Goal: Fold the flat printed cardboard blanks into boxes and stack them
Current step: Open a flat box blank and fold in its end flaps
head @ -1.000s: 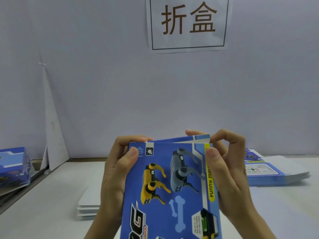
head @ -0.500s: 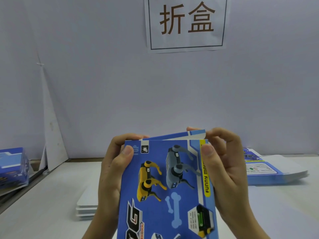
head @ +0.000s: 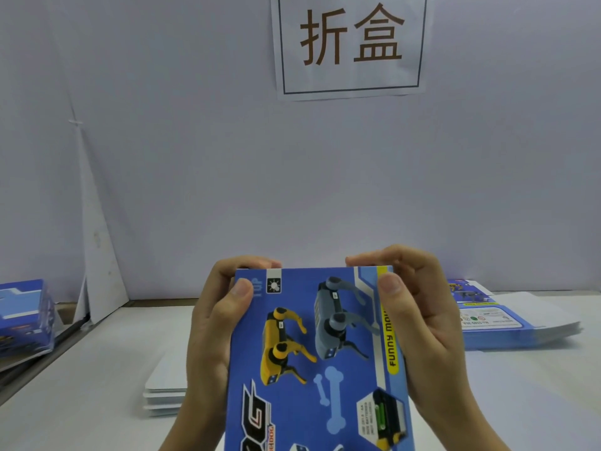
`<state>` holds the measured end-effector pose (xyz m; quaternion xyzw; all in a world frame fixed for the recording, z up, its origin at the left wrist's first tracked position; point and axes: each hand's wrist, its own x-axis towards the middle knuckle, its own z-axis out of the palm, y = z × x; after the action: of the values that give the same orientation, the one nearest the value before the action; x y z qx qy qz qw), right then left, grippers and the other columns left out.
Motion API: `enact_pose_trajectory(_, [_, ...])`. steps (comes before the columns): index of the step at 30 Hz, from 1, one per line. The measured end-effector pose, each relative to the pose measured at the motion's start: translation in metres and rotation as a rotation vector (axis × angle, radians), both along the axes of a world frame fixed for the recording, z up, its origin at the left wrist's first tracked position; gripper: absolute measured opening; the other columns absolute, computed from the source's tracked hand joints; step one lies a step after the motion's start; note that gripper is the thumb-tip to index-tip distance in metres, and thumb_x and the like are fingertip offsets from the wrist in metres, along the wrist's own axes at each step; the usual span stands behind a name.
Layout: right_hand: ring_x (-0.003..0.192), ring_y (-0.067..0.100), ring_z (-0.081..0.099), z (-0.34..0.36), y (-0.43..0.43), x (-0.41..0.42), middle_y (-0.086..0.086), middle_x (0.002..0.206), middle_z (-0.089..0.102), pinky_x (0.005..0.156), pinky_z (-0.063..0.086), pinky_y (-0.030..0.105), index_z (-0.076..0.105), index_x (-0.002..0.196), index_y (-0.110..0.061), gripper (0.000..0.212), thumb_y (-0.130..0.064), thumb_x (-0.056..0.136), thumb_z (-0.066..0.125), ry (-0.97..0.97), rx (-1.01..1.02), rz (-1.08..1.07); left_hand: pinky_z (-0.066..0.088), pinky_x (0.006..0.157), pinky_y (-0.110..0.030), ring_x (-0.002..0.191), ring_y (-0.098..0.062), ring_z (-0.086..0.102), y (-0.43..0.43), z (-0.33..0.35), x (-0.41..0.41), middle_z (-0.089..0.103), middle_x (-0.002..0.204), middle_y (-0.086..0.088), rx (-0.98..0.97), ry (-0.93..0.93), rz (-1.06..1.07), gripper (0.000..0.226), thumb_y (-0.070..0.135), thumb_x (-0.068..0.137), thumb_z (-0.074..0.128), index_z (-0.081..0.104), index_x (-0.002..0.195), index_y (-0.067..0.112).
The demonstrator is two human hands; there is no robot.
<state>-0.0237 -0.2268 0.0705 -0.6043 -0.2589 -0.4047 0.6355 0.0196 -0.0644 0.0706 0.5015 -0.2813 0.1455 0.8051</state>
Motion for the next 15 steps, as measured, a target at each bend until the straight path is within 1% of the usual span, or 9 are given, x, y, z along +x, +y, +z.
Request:
enact_pose_trajectory(1, [0.072,0.029,0.059,0.001,-0.001,0.0,0.002,0.095,0.069,0.064,0.052,0.029,0.063,0.099,-0.037,0.015,-0.04,0.089,0.053,0.004,-0.02,-0.034,0.057,0.059,-0.03,0.072,-0.019,0.069,-0.002,0.001,-0.001,0.07,0.086,0.0,-0.049,0.008,-0.036,0.014,0.022,0.078,0.053,0.067,0.077,0.025])
enact_pose_trajectory(2, [0.073,0.029,0.06,0.001,-0.002,-0.001,0.002,0.094,0.069,0.064,0.052,0.027,0.064,0.098,-0.036,0.015,-0.04,0.089,0.051,0.029,-0.029,-0.042,0.055,0.053,-0.025,0.066,-0.016,0.069,-0.002,0.001,-0.002,0.07,0.082,0.001,-0.064,0.017,-0.035,0.015,0.019,0.078,0.049,0.065,0.079,0.019])
enact_pose_trajectory(5, [0.085,0.017,0.069,0.0,-0.003,0.002,-0.003,0.1,0.071,0.066,0.057,0.028,0.066,0.093,-0.033,0.019,-0.037,0.089,0.049,0.1,0.023,0.028,0.053,0.05,-0.022,0.061,-0.013,0.067,-0.002,0.002,-0.004,0.07,0.077,0.002,-0.034,0.03,0.041,0.015,0.019,0.076,0.048,0.056,0.085,0.009])
enact_pose_trajectory(7, [0.098,0.016,0.068,-0.002,-0.004,0.005,-0.004,0.111,0.069,0.074,0.057,0.029,0.065,0.1,-0.03,0.021,-0.036,0.09,0.048,0.092,0.007,0.039,0.054,0.05,-0.023,0.063,-0.013,0.068,-0.002,0.004,-0.004,0.07,0.079,0.002,-0.035,0.022,0.055,0.016,0.019,0.077,0.048,0.055,0.087,0.009])
enact_pose_trajectory(9, [0.115,0.017,0.061,-0.005,-0.006,0.011,-0.004,0.123,0.064,0.09,0.052,0.03,0.06,0.114,-0.032,0.028,-0.037,0.09,0.047,0.077,-0.053,0.03,0.055,0.051,-0.024,0.065,-0.014,0.069,-0.002,0.004,-0.004,0.071,0.083,0.002,-0.027,-0.005,0.065,0.016,0.02,0.078,0.048,0.056,0.088,0.01])
enact_pose_trajectory(10, [0.122,0.015,0.056,-0.006,-0.008,0.014,-0.008,0.128,0.061,0.094,0.05,0.028,0.057,0.119,-0.036,0.032,-0.04,0.089,0.048,0.102,-0.071,0.049,0.055,0.052,-0.025,0.066,-0.015,0.069,-0.001,0.004,-0.003,0.071,0.085,0.002,-0.024,-0.01,0.075,0.015,0.021,0.079,0.049,0.059,0.087,0.013])
enact_pose_trajectory(12, [0.126,0.003,0.051,-0.008,-0.018,0.019,-0.021,0.133,0.055,0.098,0.047,0.026,0.052,0.124,-0.047,0.042,-0.051,0.082,0.051,0.223,-0.099,0.125,0.055,0.05,-0.026,0.063,-0.016,0.068,0.002,0.004,-0.001,0.071,0.083,0.002,-0.059,-0.004,0.132,0.013,0.024,0.081,0.051,0.065,0.081,0.025])
enact_pose_trajectory(13, [0.126,0.003,0.051,-0.007,-0.025,0.021,-0.023,0.136,0.052,0.1,0.046,0.031,0.051,0.125,-0.05,0.047,-0.057,0.078,0.055,0.321,-0.133,0.206,0.055,0.049,-0.025,0.061,-0.016,0.067,0.004,0.005,0.001,0.07,0.079,0.002,-0.102,0.01,0.185,0.013,0.026,0.083,0.054,0.066,0.079,0.031])
enact_pose_trajectory(15, [0.128,0.012,0.051,-0.005,-0.042,0.018,-0.015,0.144,0.047,0.103,0.042,0.045,0.049,0.131,-0.047,0.062,-0.063,0.073,0.065,0.505,-0.285,0.441,0.053,0.048,-0.022,0.058,-0.013,0.065,0.01,0.003,0.008,0.069,0.074,0.004,-0.234,0.088,0.304,0.013,0.028,0.09,0.055,0.064,0.082,0.033])
